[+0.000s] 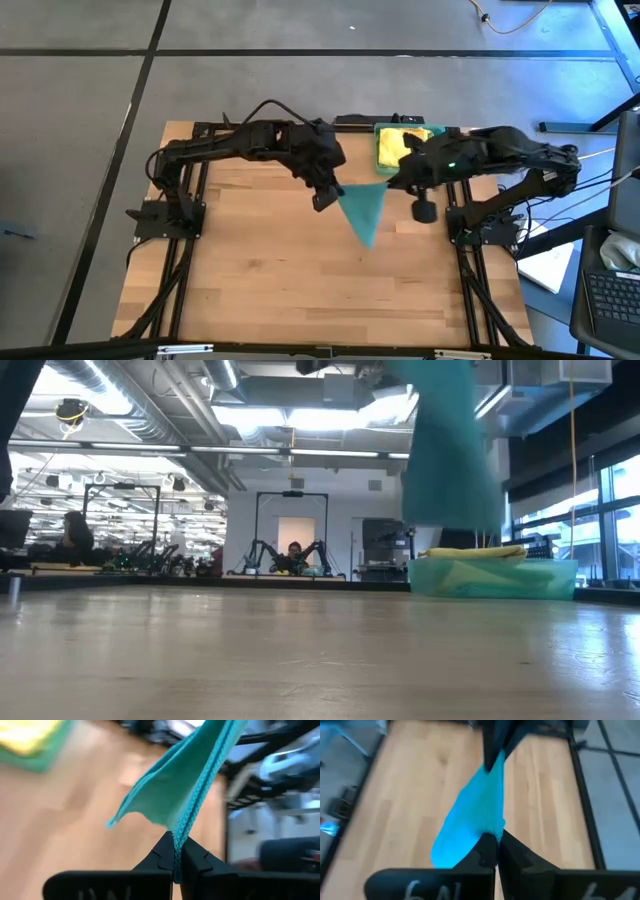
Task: Fold microfiber towels
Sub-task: Fold the blue microfiber cloth
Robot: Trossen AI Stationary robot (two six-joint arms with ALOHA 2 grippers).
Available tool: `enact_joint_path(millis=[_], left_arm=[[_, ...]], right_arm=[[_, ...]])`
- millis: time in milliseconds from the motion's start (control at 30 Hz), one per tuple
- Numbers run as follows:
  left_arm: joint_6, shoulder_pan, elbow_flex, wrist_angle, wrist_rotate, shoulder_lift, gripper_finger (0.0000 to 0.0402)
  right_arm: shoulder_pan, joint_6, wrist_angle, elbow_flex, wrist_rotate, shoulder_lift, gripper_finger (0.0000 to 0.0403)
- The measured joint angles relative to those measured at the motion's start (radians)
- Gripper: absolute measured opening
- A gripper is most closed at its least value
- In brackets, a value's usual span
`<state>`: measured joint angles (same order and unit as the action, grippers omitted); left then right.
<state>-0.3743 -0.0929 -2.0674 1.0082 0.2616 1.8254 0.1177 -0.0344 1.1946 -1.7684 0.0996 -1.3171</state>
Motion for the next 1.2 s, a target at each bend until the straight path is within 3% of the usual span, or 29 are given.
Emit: enact_joint_path(millis=[233, 433, 633, 833, 1067, 1200], left_arm=[[0.071, -0.069, 0.000, 0.116, -0.200, -0.041, 0.0000], [0.175, -0.136, 0.000, 0.118, -0.375, -0.063, 0.0000], [0.243, -0.196, 0.000, 0.218, -0.385, -0.062, 0.0000], [0.262, -0.198, 0.001, 0.268, -0.396, -0.061, 0.0000], [0.126, -0.100, 0.019, 0.312, -0.307, -0.054, 0.0000], [0.031, 0.010, 0.073, 0.315, -0.282, -0.049, 0.0000]], right_arm=[[-0.068, -0.030, -0.063, 0.127, 0.155, -0.035, 0.0006], [-0.168, -0.231, -0.241, 0.207, 0.272, -0.085, 0.0006], [-0.295, -0.362, -0.348, 0.218, 0.223, -0.135, 0.0006], [-0.358, -0.286, -0.331, 0.217, 0.083, -0.154, 0.0006], [-0.304, -0.128, -0.248, 0.218, -0.319, -0.154, 0.0006], [-0.241, -0.082, -0.215, 0.218, -0.454, -0.154, 0.0006]])
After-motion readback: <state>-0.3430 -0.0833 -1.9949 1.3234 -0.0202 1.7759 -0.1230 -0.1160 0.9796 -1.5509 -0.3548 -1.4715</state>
